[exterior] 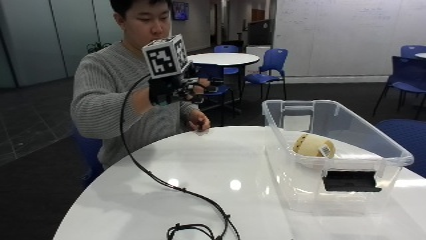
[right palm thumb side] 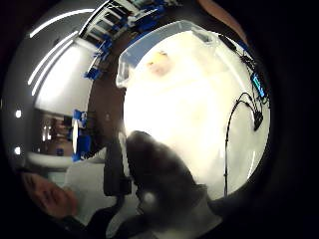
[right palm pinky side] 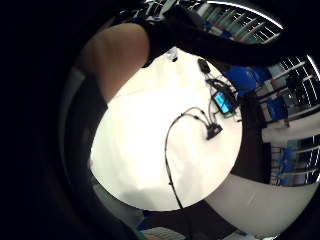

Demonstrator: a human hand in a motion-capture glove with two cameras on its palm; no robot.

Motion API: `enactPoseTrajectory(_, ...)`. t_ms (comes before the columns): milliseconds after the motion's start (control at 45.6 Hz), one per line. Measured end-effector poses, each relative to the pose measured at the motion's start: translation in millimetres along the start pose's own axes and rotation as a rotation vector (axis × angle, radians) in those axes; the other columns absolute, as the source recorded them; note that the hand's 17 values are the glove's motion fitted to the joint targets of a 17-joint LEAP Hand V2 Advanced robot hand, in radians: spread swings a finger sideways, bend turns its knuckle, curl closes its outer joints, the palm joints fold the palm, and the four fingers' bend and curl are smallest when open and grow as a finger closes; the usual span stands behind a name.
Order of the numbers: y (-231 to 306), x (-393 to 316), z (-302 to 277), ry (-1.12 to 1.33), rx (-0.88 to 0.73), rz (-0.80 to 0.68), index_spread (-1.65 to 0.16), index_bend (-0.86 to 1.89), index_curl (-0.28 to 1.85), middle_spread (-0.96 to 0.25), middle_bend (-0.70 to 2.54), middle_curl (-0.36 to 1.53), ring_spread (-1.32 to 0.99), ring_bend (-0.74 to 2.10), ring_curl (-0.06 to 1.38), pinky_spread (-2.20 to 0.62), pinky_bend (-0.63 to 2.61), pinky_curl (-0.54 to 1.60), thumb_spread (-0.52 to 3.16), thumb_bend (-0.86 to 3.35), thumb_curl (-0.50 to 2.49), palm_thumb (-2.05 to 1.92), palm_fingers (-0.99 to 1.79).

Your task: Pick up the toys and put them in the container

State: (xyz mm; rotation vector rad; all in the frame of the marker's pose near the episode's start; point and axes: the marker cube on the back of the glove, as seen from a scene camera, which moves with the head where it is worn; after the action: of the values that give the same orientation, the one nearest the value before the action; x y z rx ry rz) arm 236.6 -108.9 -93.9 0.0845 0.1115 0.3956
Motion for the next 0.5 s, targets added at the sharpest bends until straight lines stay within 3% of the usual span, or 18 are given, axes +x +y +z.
enactPoseTrajectory(132,78,-35,32,-0.044,-0.004,-0.126,-0.38,0.16,0.36,-0.15,0.15,0.28,-0.06,0.17,0.32,0.08,0.77,0.33,1.10,-0.10,0.14,-0.15,-0.13)
enactPoseTrajectory(241,156,-64,63,-0.088,0.008,-0.148,-0.38,0.17,0.36,-0.15,0.15,0.28,-0.07,0.18,0.31,0.08,0.75,0.33,1.10,-0.10,0.13,-0.15,-0.11)
enactPoseTrajectory(395,239,-80,108,-0.084,-0.003,-0.004,-0.39,0.18,0.36,-0.15,0.16,0.28,-0.08,0.18,0.31,0.08,0.73,0.33,1.13,-0.09,0.11,-0.13,-0.08)
enactPoseTrajectory(504,267,-78,126,-0.102,-0.015,0.102,-0.39,0.19,0.36,-0.15,0.16,0.28,-0.08,0.18,0.30,0.08,0.71,0.32,1.14,-0.08,0.11,-0.12,-0.07)
